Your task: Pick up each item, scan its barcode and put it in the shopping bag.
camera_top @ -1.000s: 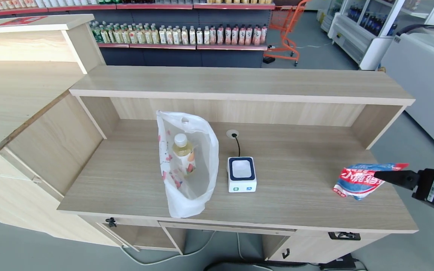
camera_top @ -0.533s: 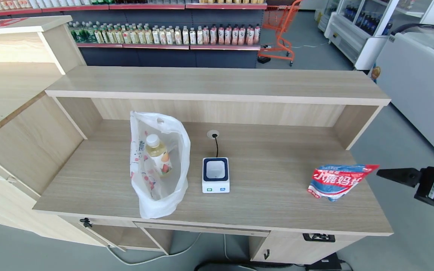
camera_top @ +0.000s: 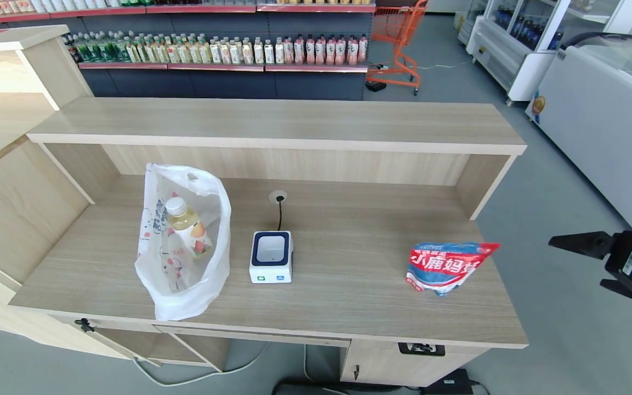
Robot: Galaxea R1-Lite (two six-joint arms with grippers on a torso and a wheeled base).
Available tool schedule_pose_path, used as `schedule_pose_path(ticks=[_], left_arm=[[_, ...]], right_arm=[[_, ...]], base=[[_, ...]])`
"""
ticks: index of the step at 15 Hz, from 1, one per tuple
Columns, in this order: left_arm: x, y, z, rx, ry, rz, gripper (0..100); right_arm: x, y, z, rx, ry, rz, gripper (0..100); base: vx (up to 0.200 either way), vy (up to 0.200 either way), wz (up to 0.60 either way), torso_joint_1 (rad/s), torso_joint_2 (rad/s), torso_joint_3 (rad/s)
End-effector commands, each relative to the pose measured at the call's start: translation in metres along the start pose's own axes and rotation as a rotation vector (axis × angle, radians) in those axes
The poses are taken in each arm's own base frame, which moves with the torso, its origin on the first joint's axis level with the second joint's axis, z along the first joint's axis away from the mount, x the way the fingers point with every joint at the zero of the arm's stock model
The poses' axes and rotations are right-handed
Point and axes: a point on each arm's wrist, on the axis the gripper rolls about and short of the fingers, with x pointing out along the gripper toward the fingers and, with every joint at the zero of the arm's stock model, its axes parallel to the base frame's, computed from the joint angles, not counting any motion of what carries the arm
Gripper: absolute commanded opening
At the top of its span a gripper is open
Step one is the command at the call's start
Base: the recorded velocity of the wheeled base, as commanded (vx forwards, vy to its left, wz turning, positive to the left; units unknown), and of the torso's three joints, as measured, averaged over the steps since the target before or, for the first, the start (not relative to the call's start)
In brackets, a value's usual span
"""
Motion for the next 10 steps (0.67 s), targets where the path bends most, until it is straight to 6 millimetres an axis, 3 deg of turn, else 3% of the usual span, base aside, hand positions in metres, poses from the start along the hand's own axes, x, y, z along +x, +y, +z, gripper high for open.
schedule_pose_path(ticks=[1, 4, 7, 10], left_arm=[[0.000, 0.000, 0.000, -0.004, 0.000, 0.000, 100], [0.000, 0.000, 0.000, -0.002, 0.000, 0.000, 100], [0.000, 0.000, 0.000, -0.002, 0.000, 0.000, 100], [0.000, 0.000, 0.000, -0.002, 0.000, 0.000, 100]], right_arm=[[0.000, 0.004, 0.005, 0.047, 0.018, -0.008, 100], [0.009, 0.009, 0.012, 0.156, 0.034, -0.016, 100], [0.020, 0.028, 0.017, 0.306, 0.105, -0.012, 100], [0.047, 0.037, 0.007, 0.418, 0.162, -0.115, 100]], base=[[0.000, 0.000, 0.00, 0.000, 0.00, 0.000], [0.000, 0.000, 0.00, 0.000, 0.00, 0.000], [0.000, 0.000, 0.00, 0.000, 0.00, 0.000], [0.000, 0.000, 0.00, 0.000, 0.00, 0.000]])
